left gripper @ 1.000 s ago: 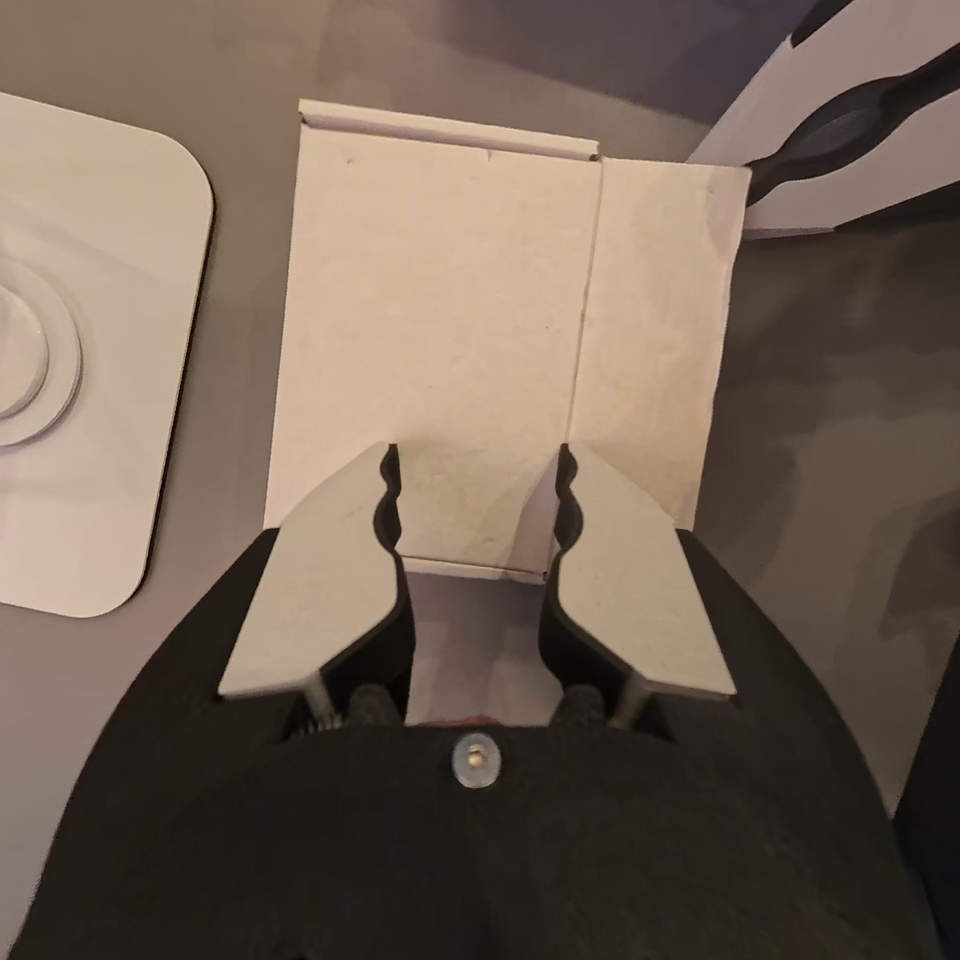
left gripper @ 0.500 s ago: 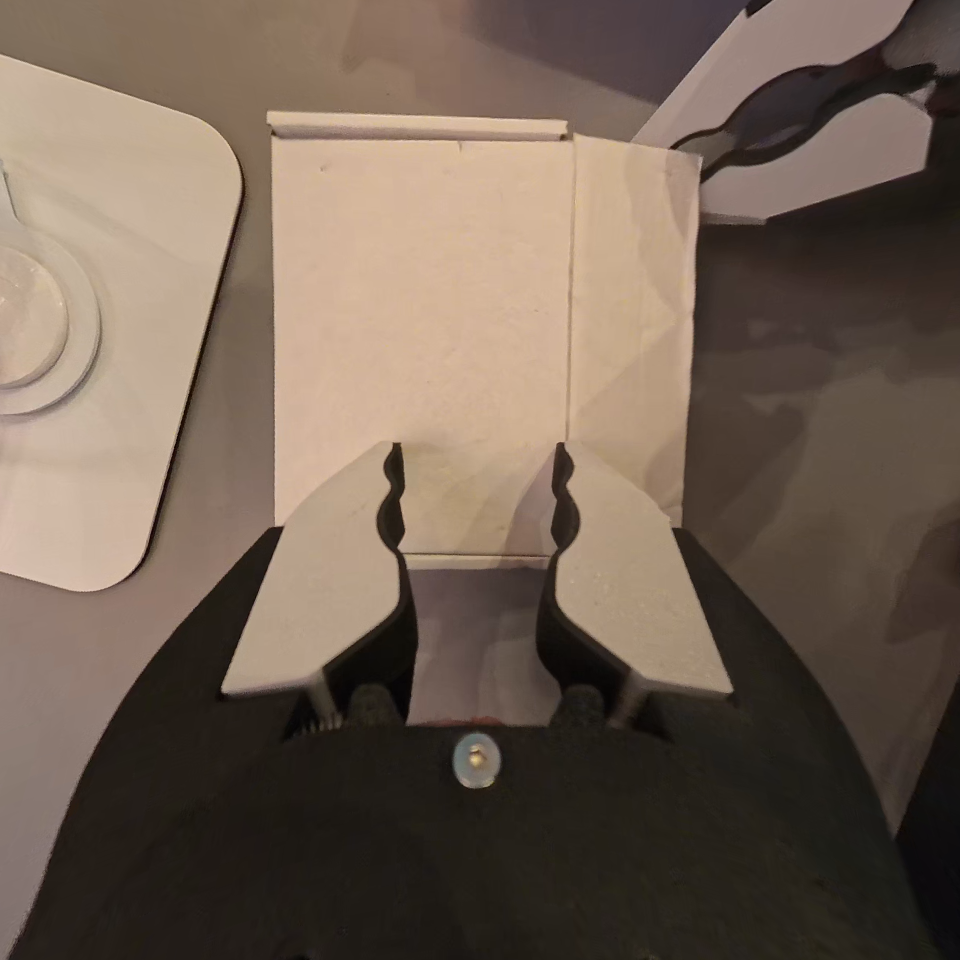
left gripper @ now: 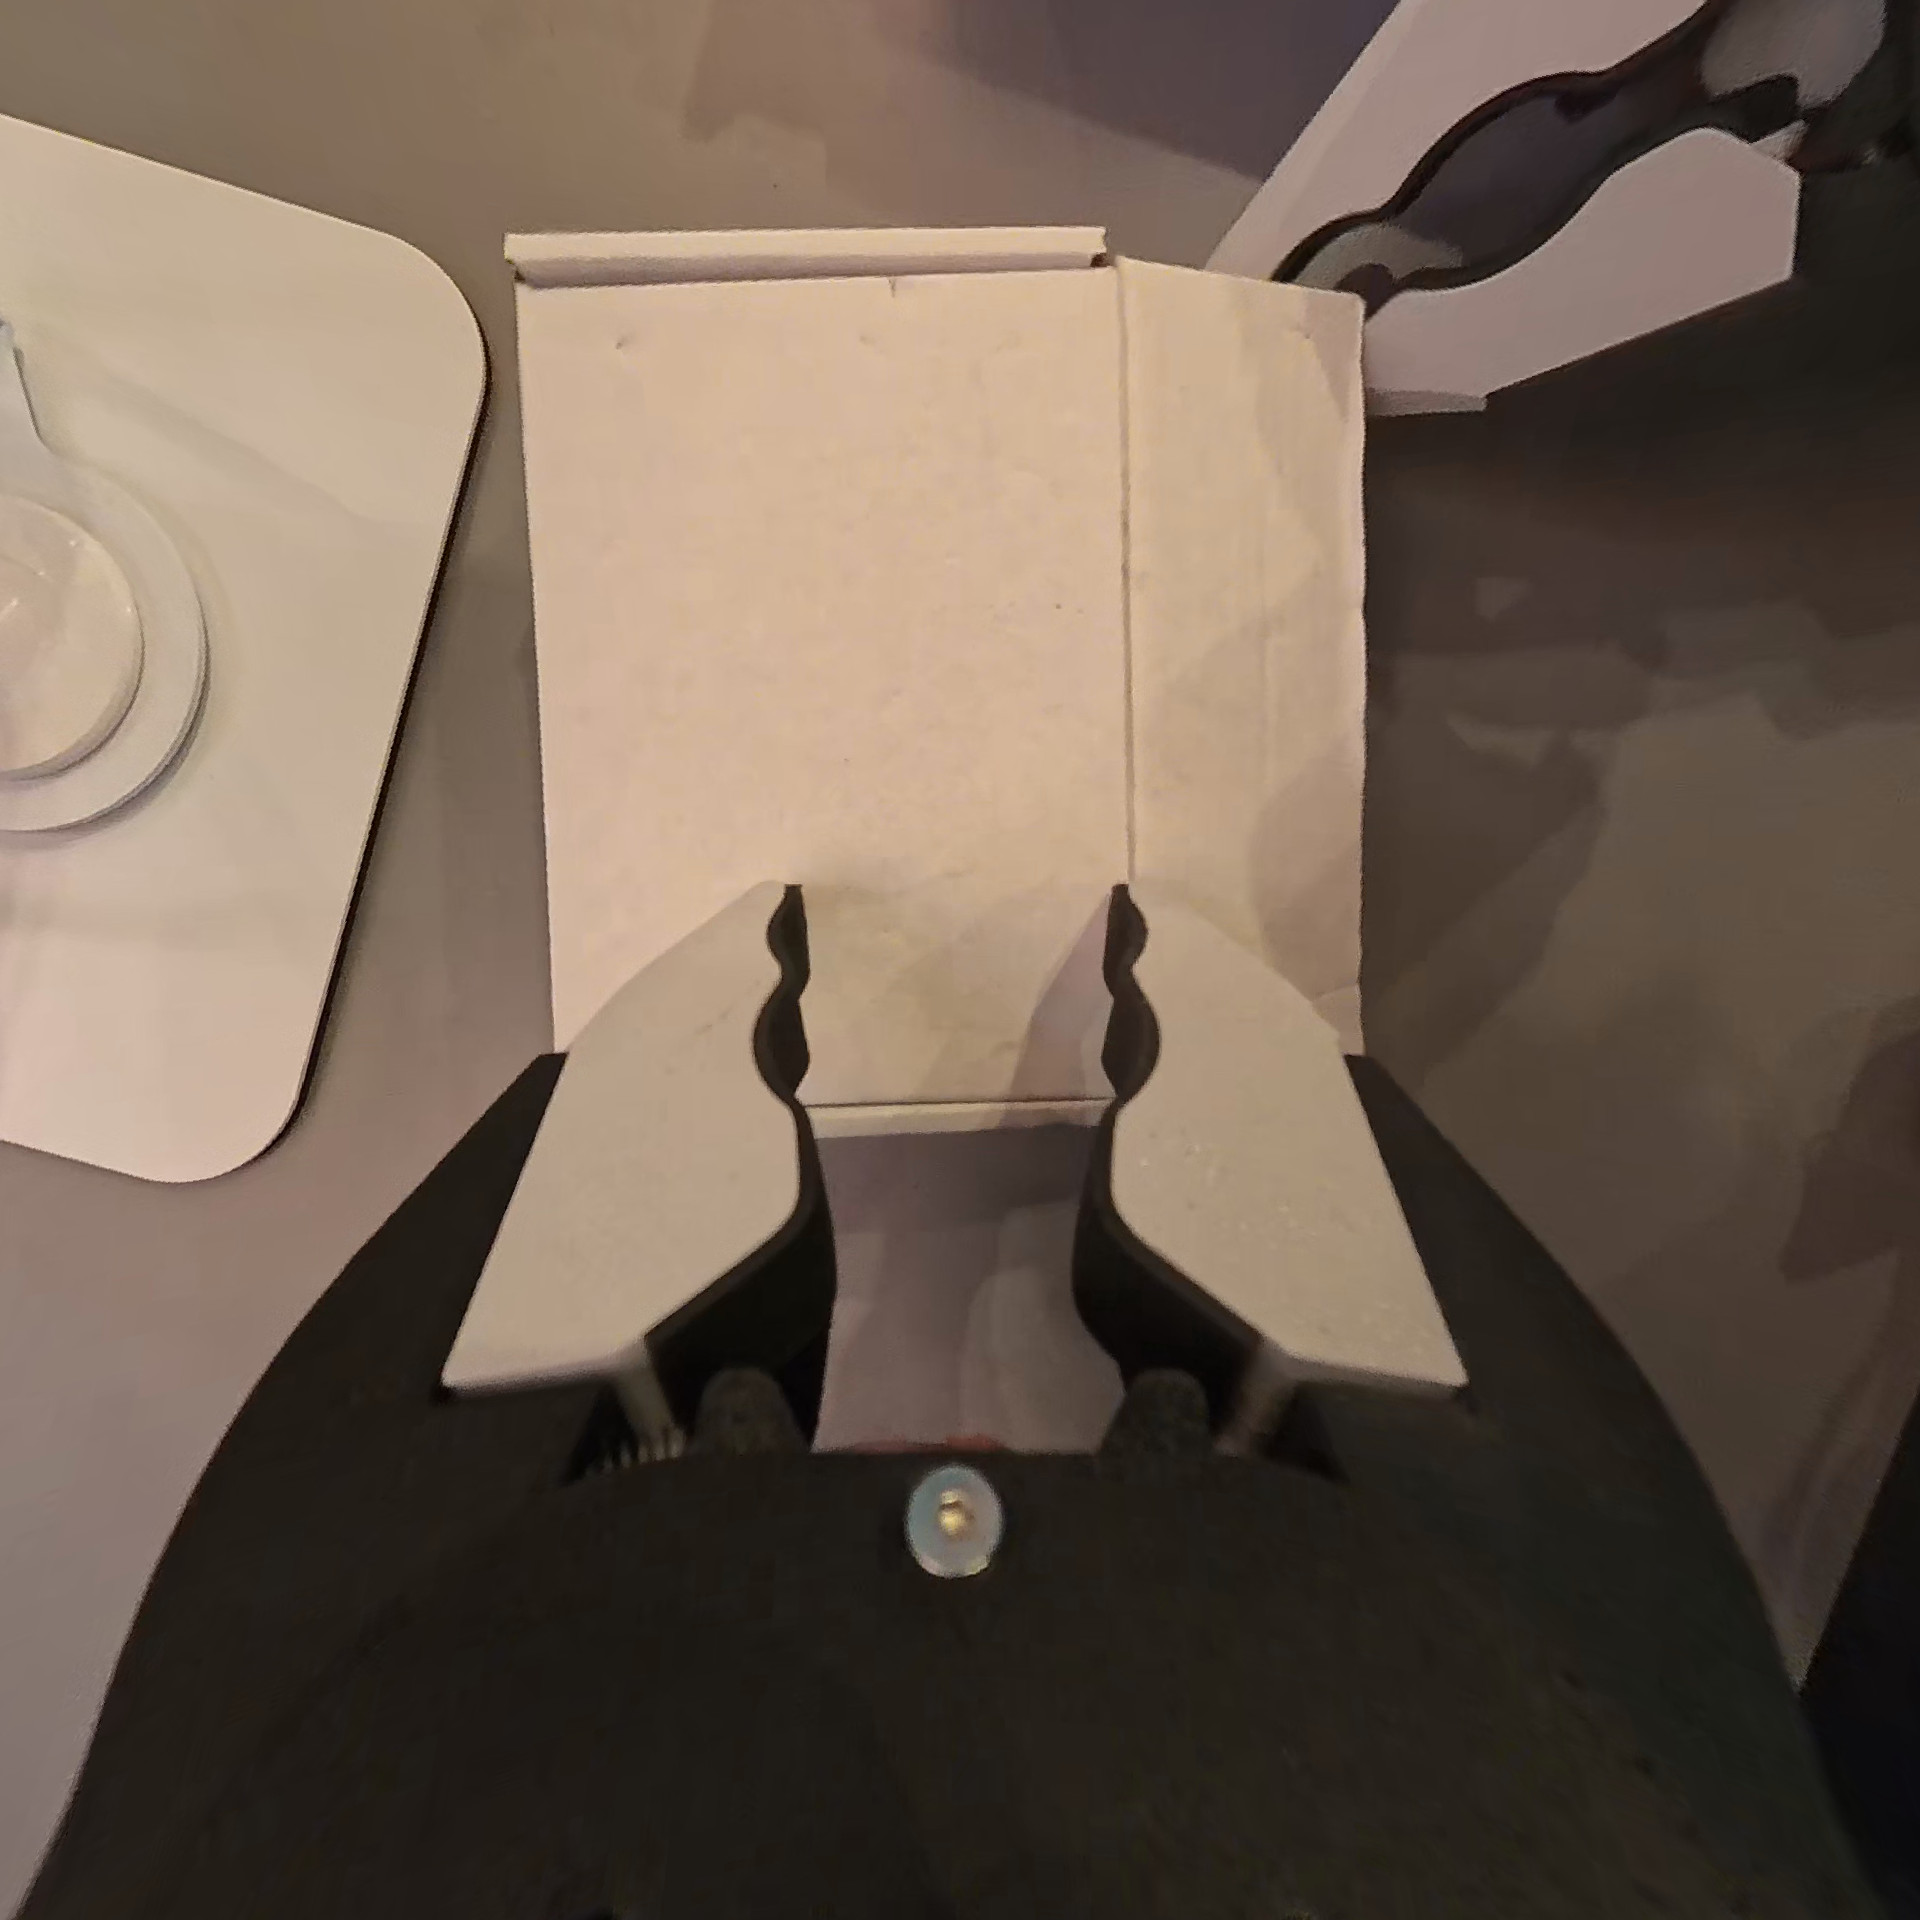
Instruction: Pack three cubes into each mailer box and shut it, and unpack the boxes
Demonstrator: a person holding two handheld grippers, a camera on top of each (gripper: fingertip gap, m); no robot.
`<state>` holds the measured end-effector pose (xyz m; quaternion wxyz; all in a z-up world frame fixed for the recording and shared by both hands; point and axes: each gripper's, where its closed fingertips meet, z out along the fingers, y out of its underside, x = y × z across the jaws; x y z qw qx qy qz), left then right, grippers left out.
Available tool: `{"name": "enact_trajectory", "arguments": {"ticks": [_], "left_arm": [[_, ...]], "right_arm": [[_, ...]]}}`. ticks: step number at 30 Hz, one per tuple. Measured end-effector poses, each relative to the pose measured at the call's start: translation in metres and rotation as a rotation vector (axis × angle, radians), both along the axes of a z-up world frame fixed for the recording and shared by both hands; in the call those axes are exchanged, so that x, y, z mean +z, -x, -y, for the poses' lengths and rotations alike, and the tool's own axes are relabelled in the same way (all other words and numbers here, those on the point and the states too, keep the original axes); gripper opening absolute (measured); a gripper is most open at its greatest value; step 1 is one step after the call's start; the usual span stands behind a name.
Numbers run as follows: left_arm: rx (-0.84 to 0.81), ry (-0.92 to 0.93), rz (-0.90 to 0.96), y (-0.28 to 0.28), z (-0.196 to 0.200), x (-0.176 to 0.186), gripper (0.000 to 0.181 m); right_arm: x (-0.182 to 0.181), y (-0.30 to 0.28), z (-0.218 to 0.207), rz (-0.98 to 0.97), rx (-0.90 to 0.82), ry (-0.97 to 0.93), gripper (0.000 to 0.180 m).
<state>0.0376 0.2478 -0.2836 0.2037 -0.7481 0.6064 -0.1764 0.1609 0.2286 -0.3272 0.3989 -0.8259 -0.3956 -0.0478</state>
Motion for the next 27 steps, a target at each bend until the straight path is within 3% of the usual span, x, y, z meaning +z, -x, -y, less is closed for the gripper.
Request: {"name": "enact_trajectory", "arguments": {"ticks": [8,15,16,18,25,27], "left_arm": [[-0.028,0.022,-0.031,0.004,0.002,0.002,0.055],[-0.082,0.055,-0.073,-0.01,-0.007,0.002,0.059],[-0.065,0.099,-0.055,-0.01,-0.007,0.003,0.06],[-0.054,0.121,-0.048,-0.01,-0.007,0.003,0.061],[-0.033,0.108,-0.034,-0.004,-0.009,0.002,0.062],[-0.026,0.107,-0.023,-0.004,-0.01,0.002,0.061]], "right_arm": [[-0.003,0.008,0.0,-0.071,0.028,0.032,0.0],[0.004,0.018,0.007,0.013,0.108,-0.052,0.0],[0.006,0.018,0.004,-0.008,0.09,-0.058,0.008],[0.01,0.011,-0.005,-0.061,0.023,-0.054,0.045],[0.004,0.019,-0.012,-0.071,0.037,-0.039,0.031],[0.009,0.013,-0.016,-0.093,0.0,-0.062,0.049]]}}
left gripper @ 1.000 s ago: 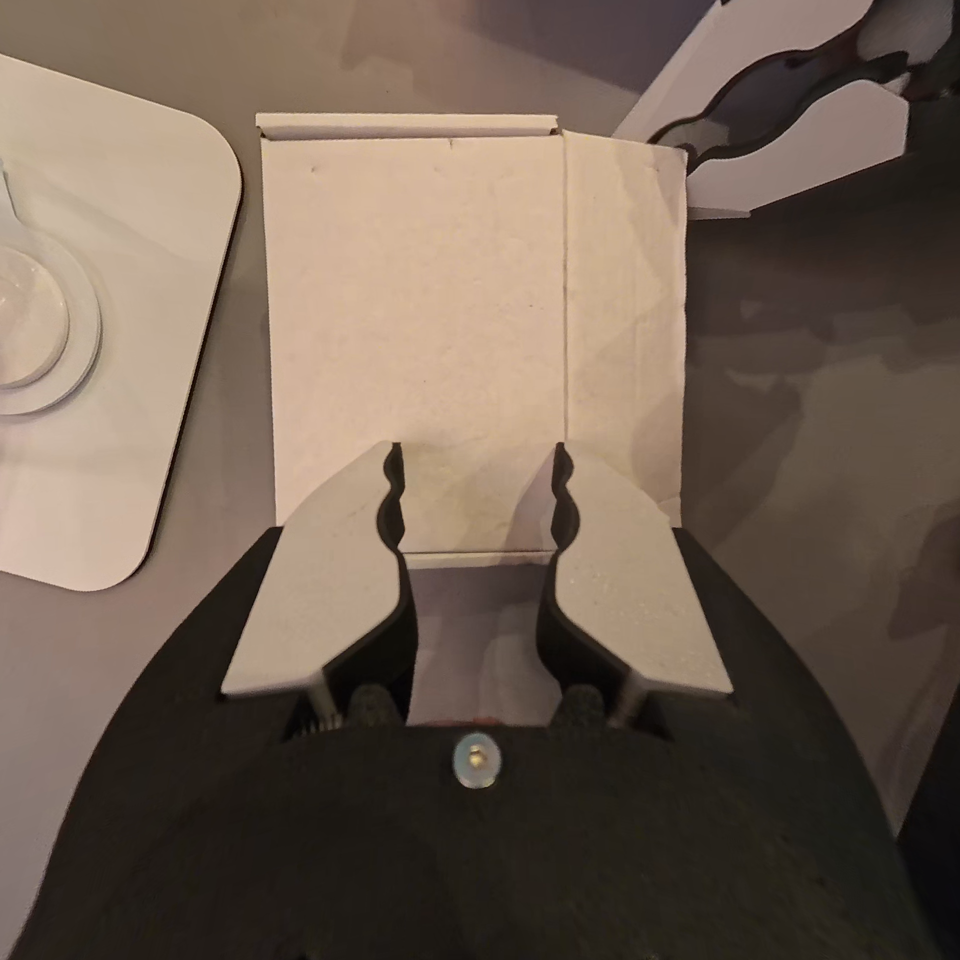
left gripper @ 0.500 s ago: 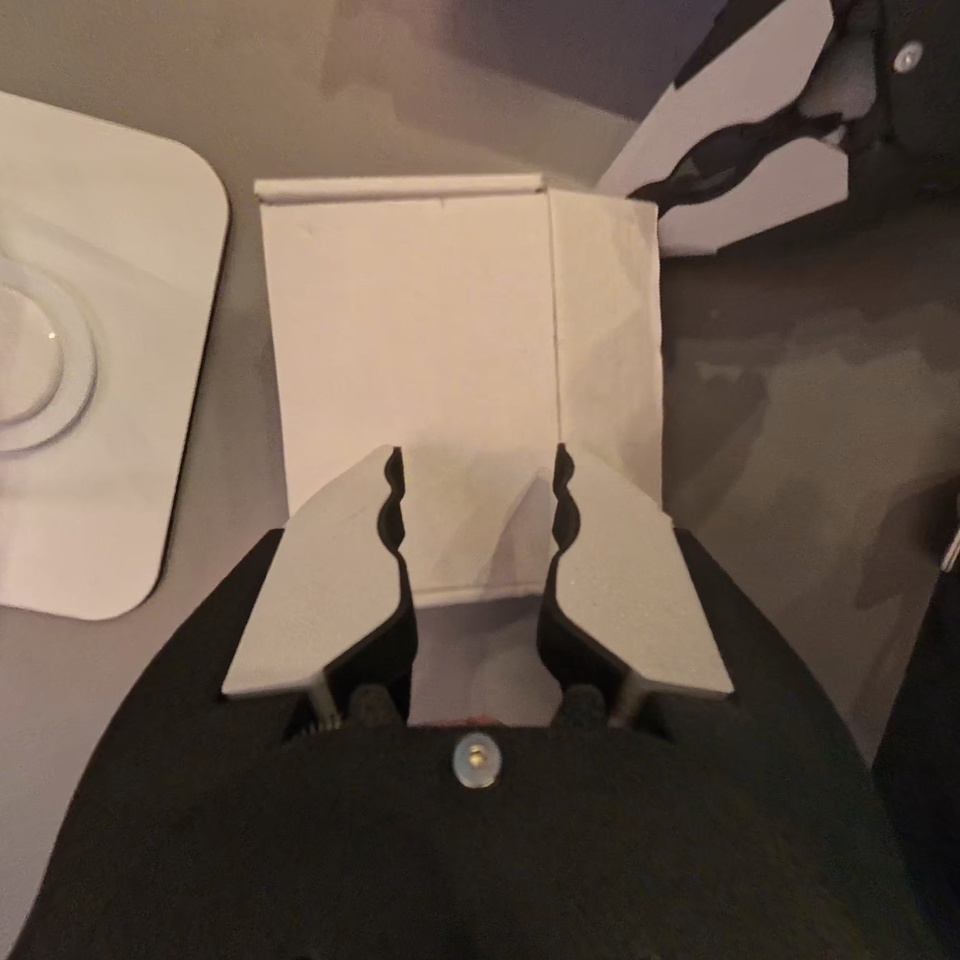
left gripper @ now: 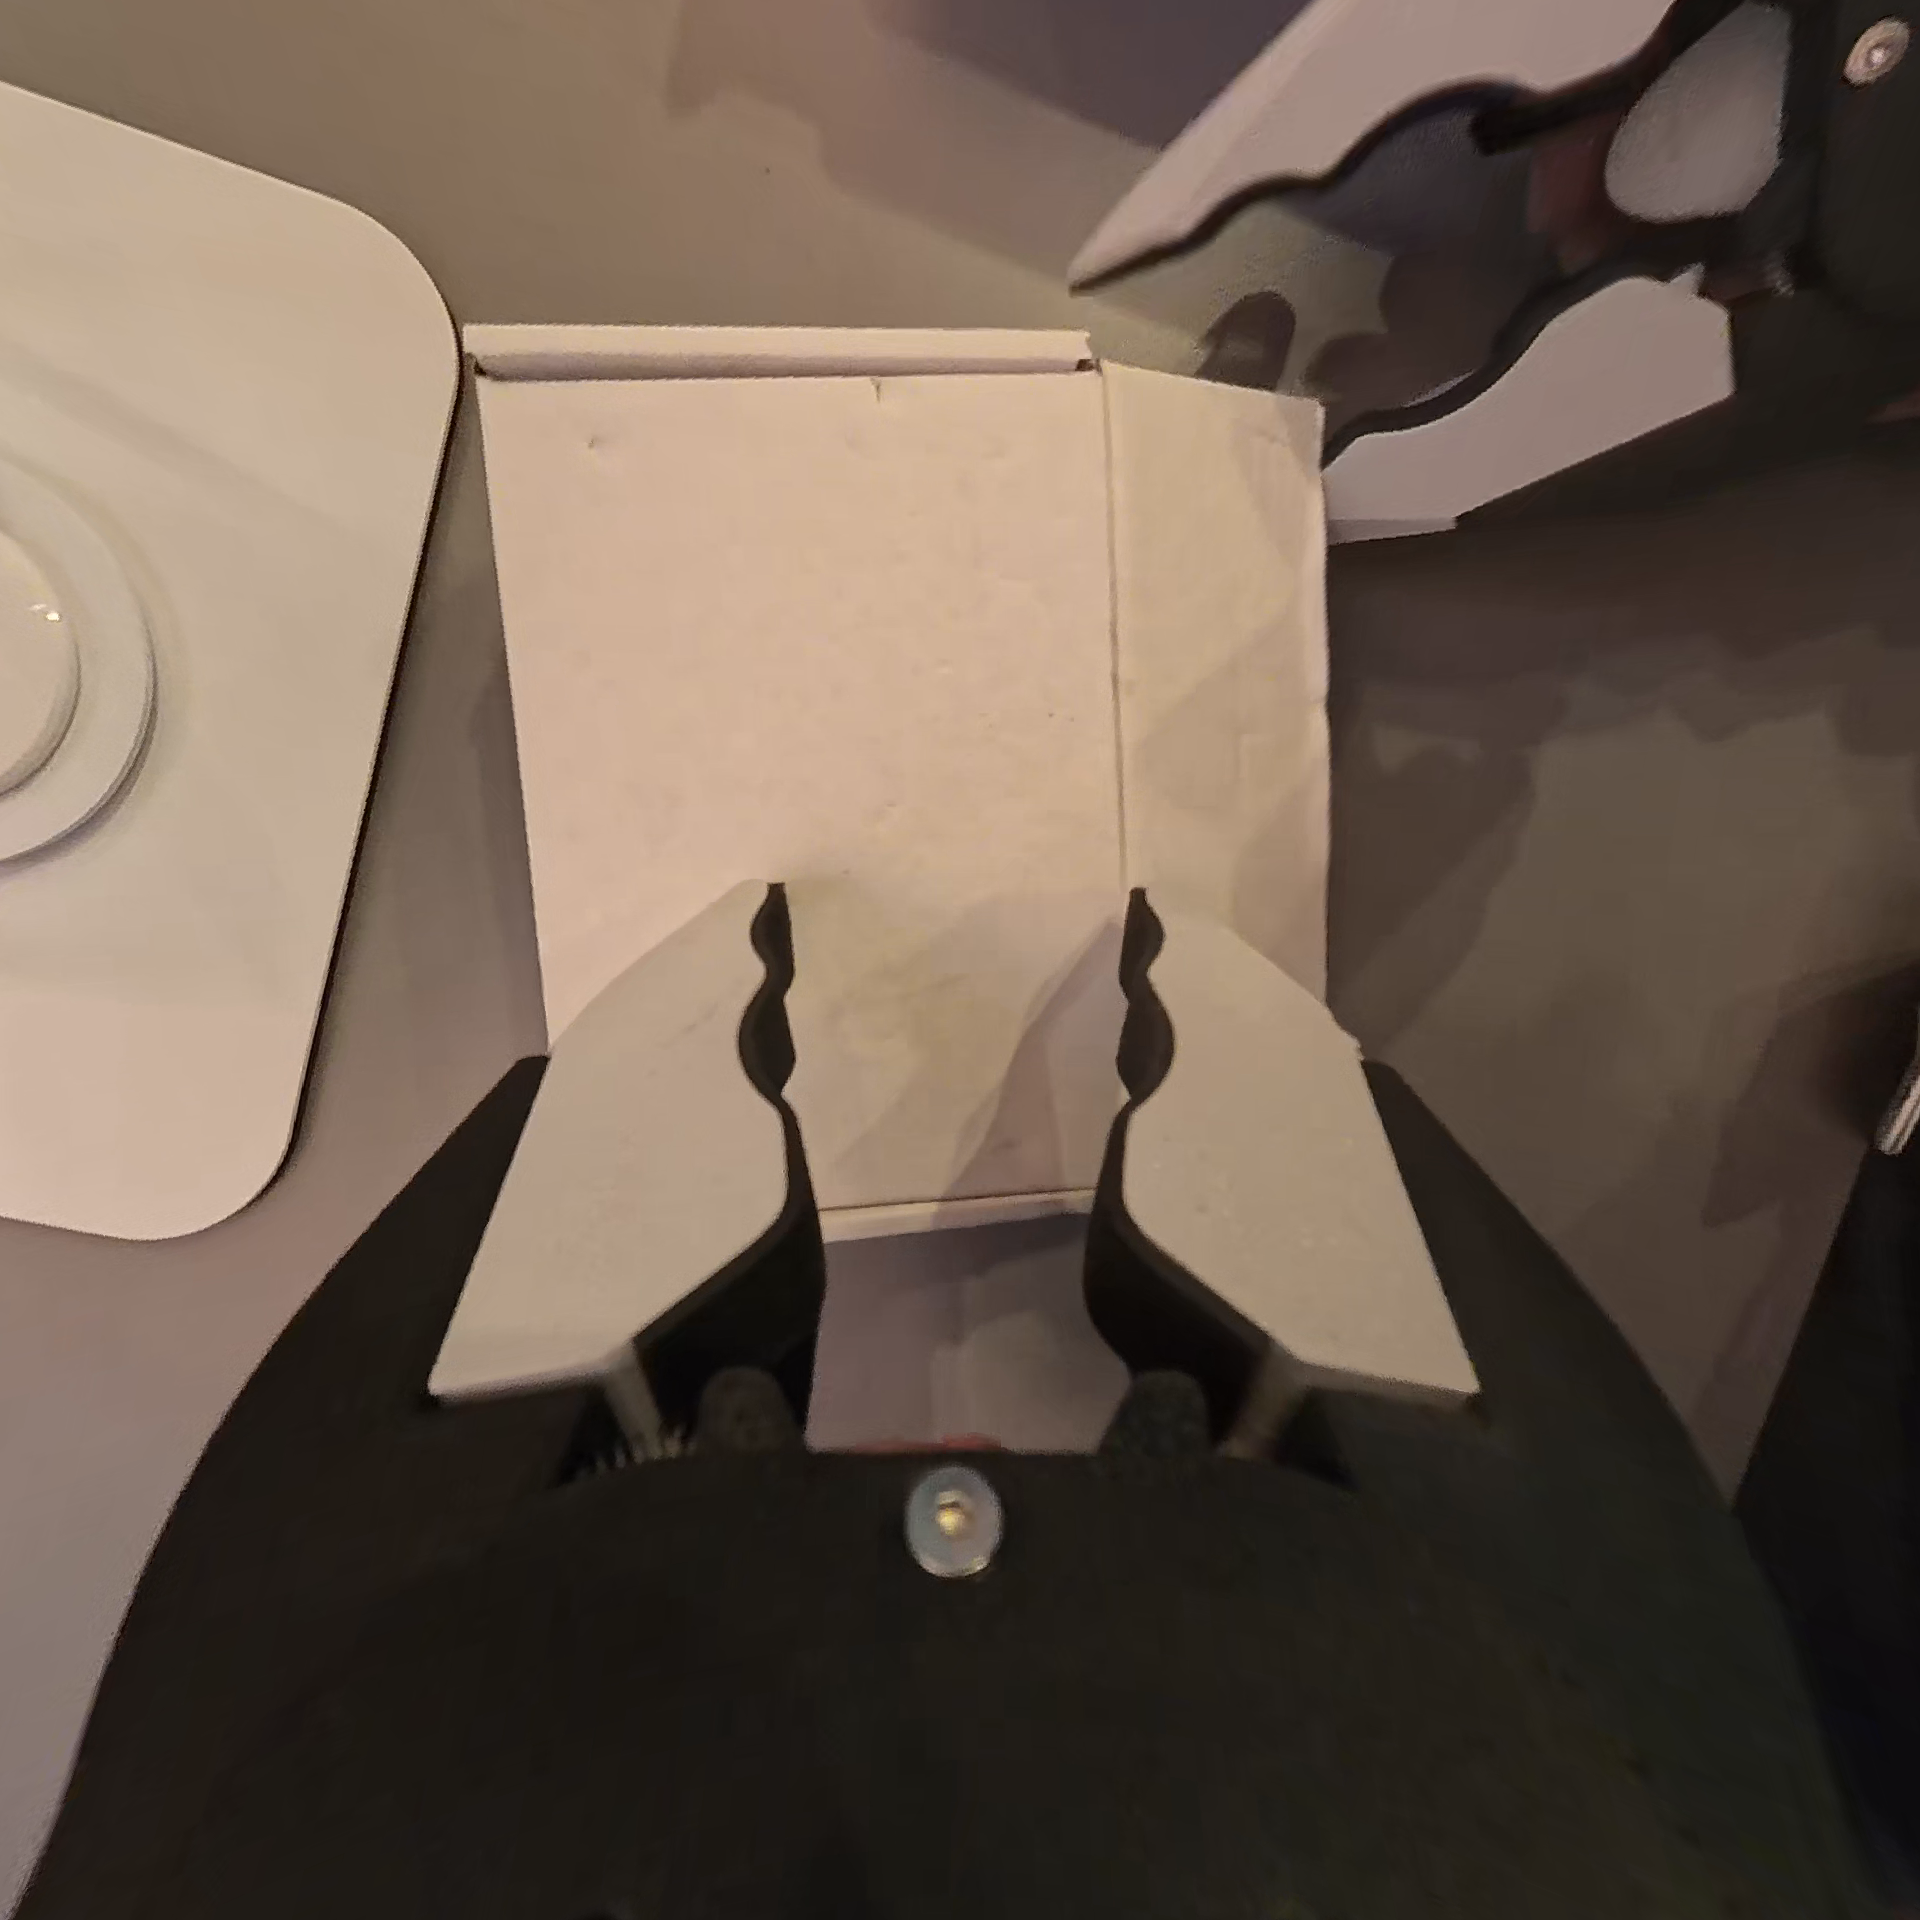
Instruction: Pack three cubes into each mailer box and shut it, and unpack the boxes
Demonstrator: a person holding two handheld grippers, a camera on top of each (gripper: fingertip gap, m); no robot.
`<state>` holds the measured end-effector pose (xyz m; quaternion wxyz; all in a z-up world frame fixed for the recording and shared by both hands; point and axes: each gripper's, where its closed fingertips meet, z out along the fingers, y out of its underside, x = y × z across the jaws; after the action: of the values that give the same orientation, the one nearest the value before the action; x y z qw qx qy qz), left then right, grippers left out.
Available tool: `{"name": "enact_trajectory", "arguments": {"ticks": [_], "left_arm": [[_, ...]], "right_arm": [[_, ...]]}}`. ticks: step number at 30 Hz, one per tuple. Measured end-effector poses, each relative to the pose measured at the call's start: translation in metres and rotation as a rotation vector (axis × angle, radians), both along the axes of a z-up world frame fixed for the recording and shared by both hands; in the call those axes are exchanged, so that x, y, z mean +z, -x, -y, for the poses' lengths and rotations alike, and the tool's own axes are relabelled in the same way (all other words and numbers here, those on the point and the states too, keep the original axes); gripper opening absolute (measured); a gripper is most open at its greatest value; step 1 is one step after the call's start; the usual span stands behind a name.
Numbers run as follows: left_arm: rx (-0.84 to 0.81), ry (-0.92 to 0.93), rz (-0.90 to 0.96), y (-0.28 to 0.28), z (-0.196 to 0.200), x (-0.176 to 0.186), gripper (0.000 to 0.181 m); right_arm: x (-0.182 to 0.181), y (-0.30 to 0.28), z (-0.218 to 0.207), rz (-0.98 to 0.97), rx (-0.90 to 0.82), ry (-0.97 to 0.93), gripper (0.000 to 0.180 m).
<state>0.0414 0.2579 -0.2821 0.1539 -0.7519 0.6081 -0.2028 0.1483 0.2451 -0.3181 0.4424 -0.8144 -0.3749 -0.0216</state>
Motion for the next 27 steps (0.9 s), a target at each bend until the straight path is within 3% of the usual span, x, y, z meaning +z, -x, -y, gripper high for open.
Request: {"name": "enact_trajectory", "arguments": {"ticks": [3,8,10,13,17,21,23,27], "left_arm": [[0.02,0.021,0.015,0.002,0.001,0.001,0.058],[0.072,0.032,0.042,0.008,0.011,0.001,0.059],[0.095,0.026,0.043,0.014,0.015,0.001,0.061],[0.12,0.073,0.084,0.016,0.029,0.003,0.055],[0.128,0.054,0.091,0.017,0.042,0.003,0.056],[0.133,0.056,0.105,0.018,0.046,0.003,0.053],[0.131,0.057,0.108,0.019,0.048,0.003,0.053],[0.125,0.05,0.105,0.02,0.049,0.002,0.053]], "right_arm": [[0.014,0.003,0.002,-0.079,0.013,-0.037,0.057],[0.004,0.015,0.012,-0.037,0.086,-0.011,0.064],[0.011,0.018,0.011,-0.05,0.103,-0.039,0.046],[0.037,0.017,0.011,-0.095,0.113,-0.141,0.0],[0.039,0.015,0.009,-0.113,0.099,-0.144,0.002],[0.016,0.018,0.008,-0.116,0.098,-0.026,0.021],[0.018,0.022,0.009,-0.144,0.122,-0.03,0.003],[0.014,0.022,0.007,-0.092,0.134,-0.038,0.0]]}}
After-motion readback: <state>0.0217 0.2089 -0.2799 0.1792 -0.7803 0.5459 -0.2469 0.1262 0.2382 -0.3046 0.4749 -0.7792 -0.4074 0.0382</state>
